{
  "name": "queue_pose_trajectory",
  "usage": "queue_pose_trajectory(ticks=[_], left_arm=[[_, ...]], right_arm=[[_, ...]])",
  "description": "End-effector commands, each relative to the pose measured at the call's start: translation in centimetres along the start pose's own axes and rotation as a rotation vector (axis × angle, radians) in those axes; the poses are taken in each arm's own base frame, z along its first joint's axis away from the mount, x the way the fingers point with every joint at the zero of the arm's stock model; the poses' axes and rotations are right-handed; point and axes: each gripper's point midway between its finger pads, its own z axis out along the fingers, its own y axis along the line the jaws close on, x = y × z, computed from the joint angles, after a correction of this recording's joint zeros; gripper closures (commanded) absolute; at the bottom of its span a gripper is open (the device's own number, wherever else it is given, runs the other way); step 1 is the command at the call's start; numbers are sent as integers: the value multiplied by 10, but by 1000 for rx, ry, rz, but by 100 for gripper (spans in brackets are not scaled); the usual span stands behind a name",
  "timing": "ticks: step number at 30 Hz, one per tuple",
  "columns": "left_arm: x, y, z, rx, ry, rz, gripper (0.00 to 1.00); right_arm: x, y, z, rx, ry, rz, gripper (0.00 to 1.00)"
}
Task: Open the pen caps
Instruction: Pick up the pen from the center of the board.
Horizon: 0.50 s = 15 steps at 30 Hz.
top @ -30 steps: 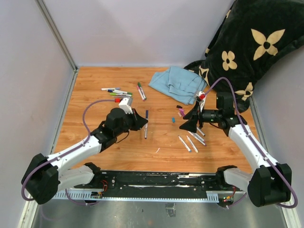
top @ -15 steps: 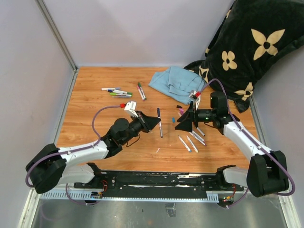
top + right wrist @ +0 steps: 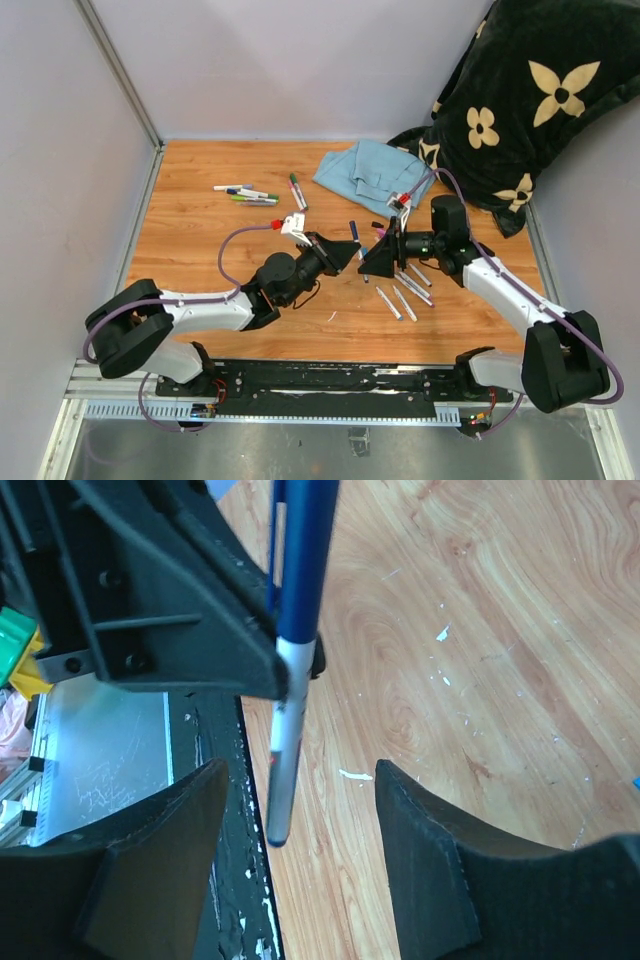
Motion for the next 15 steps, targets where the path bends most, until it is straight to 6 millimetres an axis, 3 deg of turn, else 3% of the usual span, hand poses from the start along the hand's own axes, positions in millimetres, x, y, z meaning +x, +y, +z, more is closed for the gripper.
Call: queue_pose_trajectory(ticks=[1, 4, 9, 12, 15], left_arm=[[-14, -25, 9, 50, -86, -36, 100], [-9, -26, 11, 56, -74, -33, 100], [-5, -30, 8, 95, -56, -15, 100], [-12, -36, 0, 130, -72, 17, 97], [-17, -38, -11, 149, -78, 63, 72]], right_arm=[[7, -5, 8, 34, 19, 27, 41], [8, -2, 9, 17, 27, 30, 57], [5, 7, 9, -28, 38, 25, 94], [5, 12, 8, -60, 52, 18, 99], [6, 22, 6, -119, 74, -1, 99]])
